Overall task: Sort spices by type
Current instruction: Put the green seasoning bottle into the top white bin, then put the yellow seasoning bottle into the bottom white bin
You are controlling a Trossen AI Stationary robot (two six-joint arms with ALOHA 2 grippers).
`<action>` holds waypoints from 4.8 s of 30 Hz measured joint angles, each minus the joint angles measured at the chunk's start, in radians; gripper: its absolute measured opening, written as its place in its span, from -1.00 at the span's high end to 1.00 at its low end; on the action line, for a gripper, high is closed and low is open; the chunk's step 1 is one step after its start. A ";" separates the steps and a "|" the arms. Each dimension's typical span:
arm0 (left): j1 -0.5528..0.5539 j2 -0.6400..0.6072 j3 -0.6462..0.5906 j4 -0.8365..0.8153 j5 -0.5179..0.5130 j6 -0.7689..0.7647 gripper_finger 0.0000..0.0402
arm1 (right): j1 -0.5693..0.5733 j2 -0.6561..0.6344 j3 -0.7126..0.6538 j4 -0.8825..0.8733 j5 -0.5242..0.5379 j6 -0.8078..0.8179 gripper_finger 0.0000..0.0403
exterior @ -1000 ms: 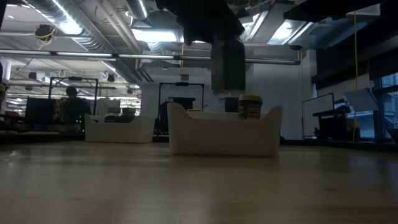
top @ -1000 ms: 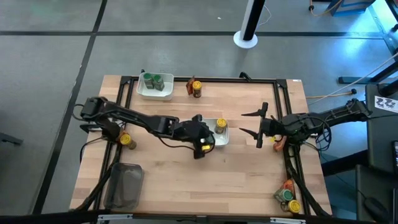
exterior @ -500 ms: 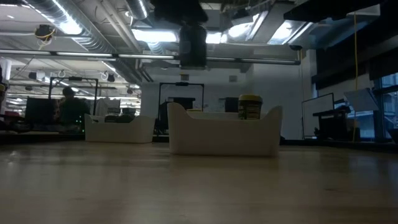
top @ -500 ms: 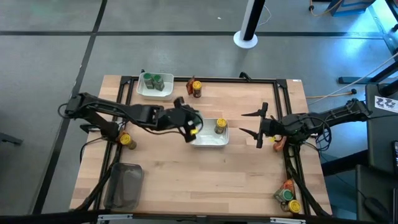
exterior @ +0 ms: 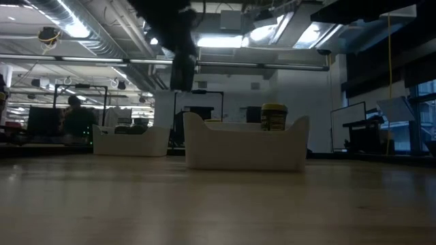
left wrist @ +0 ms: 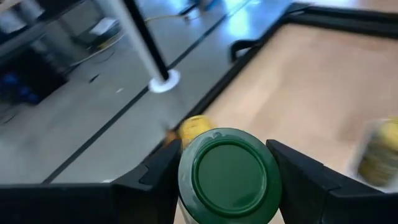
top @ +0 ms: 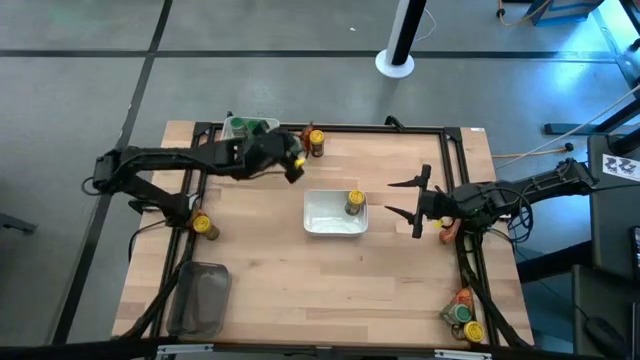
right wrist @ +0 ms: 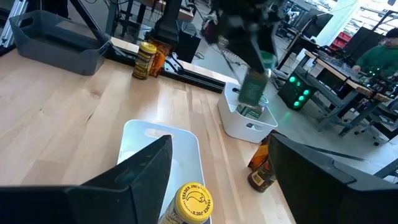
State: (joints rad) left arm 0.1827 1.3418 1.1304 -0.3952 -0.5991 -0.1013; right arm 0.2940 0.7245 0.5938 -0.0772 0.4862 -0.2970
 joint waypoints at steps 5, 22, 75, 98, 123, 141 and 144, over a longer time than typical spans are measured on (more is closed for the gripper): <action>0.119 0.000 -0.062 0.053 0.001 0.004 0.02 | 0.000 0.000 0.000 0.000 0.000 0.000 -0.31; 0.349 0.009 -0.214 0.227 0.034 0.051 0.03 | 0.000 0.000 0.000 0.000 0.000 -0.008 -0.31; 0.553 0.177 -0.474 0.681 0.219 -0.116 -0.01 | 0.000 0.000 0.000 0.023 0.000 -0.077 -0.31; 0.534 0.166 -0.323 0.452 0.234 -0.008 -0.34 | 0.000 0.000 0.000 0.015 0.000 -0.075 -0.31; 0.261 0.148 -0.081 0.355 0.268 0.103 -0.34 | 0.000 0.000 0.000 0.007 0.000 -0.075 -0.31; 0.197 0.345 0.187 0.232 0.267 0.124 -0.34 | 0.000 0.000 0.000 0.031 0.001 -0.127 -0.31; 0.219 0.410 0.264 0.135 0.267 0.099 -0.34 | 0.000 0.000 0.000 0.031 0.001 -0.129 -0.31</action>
State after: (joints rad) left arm 0.4019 1.7521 1.3945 -0.2606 -0.3325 -0.0025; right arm 0.2939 0.7246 0.5938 -0.0463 0.4875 -0.4259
